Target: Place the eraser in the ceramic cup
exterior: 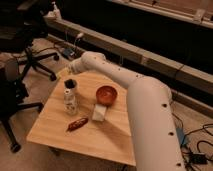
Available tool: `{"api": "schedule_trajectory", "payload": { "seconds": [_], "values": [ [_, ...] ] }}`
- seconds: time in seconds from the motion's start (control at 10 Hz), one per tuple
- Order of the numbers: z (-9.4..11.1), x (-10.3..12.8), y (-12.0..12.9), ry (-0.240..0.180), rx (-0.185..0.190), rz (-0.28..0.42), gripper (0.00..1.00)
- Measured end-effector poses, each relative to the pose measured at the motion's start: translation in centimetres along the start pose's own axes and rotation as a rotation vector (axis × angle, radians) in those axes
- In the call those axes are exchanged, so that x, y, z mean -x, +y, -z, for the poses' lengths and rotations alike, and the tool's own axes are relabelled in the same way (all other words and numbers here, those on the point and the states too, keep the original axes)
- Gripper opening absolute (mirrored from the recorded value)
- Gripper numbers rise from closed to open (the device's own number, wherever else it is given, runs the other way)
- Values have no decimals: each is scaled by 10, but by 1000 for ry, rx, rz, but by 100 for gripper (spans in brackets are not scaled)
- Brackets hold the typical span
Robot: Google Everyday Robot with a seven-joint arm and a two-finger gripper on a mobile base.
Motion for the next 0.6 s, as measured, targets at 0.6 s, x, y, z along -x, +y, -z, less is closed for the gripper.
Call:
{"api": "schedule_trajectory", "payload": {
  "seconds": [0.6],
  "values": [
    [77, 10, -39, 71, -135, 30, 80]
  ]
}}
